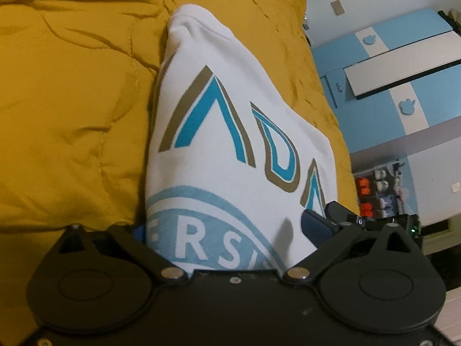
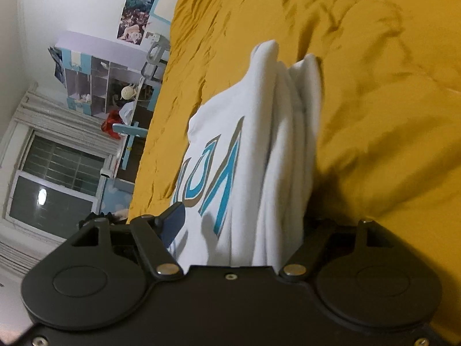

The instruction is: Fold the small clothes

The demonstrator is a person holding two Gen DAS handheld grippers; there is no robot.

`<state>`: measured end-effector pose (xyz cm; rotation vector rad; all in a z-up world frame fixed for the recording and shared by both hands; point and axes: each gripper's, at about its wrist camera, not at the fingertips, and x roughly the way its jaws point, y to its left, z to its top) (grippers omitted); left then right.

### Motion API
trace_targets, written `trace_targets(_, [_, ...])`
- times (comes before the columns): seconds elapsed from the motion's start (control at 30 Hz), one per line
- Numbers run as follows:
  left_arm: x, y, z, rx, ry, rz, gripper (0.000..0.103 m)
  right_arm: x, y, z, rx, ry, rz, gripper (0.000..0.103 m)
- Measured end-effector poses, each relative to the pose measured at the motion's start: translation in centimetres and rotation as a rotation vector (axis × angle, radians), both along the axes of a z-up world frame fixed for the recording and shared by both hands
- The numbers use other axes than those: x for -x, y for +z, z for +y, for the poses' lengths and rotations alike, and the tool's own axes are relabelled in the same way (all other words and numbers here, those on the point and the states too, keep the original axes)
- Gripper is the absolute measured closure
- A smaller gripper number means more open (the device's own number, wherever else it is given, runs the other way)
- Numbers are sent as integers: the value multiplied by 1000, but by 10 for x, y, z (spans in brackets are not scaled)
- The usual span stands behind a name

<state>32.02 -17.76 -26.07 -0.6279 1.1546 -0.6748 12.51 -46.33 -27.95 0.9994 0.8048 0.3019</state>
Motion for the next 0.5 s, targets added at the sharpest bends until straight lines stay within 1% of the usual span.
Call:
trace_targets(0.03, [2,2,0,-27,4,-7,34,0,2,3,18,-1,-1,34])
trace_targets(0.07, [2,4,0,-42,1,-11,40,1,4,5,46,-4,5,47])
trace_targets(0.1, [2,5,2,-33,-1,-6,54,2,7,8,93,-8,20,53])
trace_targets(0.13, [1,5,6,-14,6,6,62,5,9,7,117,-11,30,60])
trace_targets(0.17, [0,5,10,3,13,19,65,8,12,7,125,-28,44,64])
trace_targets(0.23, [0,11,11,14,22,31,73,10,20,10,127,-61,48,69])
trace_targets(0.3, [2,21,11,-3,15,8,75,12,35,19,175,-81,50,71])
trace_targets(0.37, [5,33,11,-16,5,-24,77,12,51,28,217,-85,28,72])
trace_targets(0.5, [5,61,28,11,12,-76,77,8,91,44,264,-73,-37,72])
